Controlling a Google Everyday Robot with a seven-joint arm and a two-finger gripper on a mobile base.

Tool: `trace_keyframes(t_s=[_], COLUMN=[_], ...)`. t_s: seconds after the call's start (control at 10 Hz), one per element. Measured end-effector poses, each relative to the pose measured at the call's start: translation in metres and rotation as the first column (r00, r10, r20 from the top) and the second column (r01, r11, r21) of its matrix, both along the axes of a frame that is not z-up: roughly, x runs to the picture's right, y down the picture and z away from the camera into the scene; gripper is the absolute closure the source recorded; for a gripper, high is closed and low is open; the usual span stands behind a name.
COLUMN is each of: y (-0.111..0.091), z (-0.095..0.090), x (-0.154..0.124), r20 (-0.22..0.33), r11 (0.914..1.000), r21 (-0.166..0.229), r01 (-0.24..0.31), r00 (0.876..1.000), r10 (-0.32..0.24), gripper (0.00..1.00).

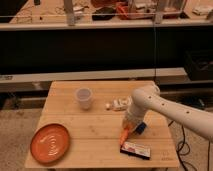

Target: Place the pepper on the white sponge

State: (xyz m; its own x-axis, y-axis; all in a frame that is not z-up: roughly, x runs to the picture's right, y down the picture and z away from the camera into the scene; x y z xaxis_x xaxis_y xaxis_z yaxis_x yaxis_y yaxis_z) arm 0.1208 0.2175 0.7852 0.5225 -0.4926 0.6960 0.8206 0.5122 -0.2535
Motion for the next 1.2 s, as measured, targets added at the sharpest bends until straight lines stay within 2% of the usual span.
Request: trace_keyframes(t_s=[0.2, 0.4, 0.6, 0.7, 0.8, 1.0, 1.2], y=[-0.0009, -0.0028, -0.0042, -0.0043, -0.0041, -0.0051, -0.0063], z=[0.0006, 0.0018, 0.0031, 0.0032, 0.0036, 0.0049, 0.007], x=[0.0027, 0.003, 0.0028, 0.0041, 0.0061, 0.0068, 0.0077], r20=[-0.005, -0.004, 0.0, -0.003, -0.007, -0.01, -0.013], r11=[1.0, 1.0, 1.0, 1.0, 0.9999, 0.9998, 0.9998], r21=[-0.001, -0.001, -0.004, -0.004, -0.007, -0.009, -0.01], r01=[-0.003, -0.005, -0.003, -0.005, -0.009, -0.015, -0.016], r00=[1.0, 1.0, 1.0, 1.0, 1.0, 1.0, 1.0], r10=[0.003, 0.005, 0.003, 0.005, 0.009, 0.015, 0.016], gripper=[0.85, 0.91, 0.83, 0.82, 0.87, 0.88, 0.95])
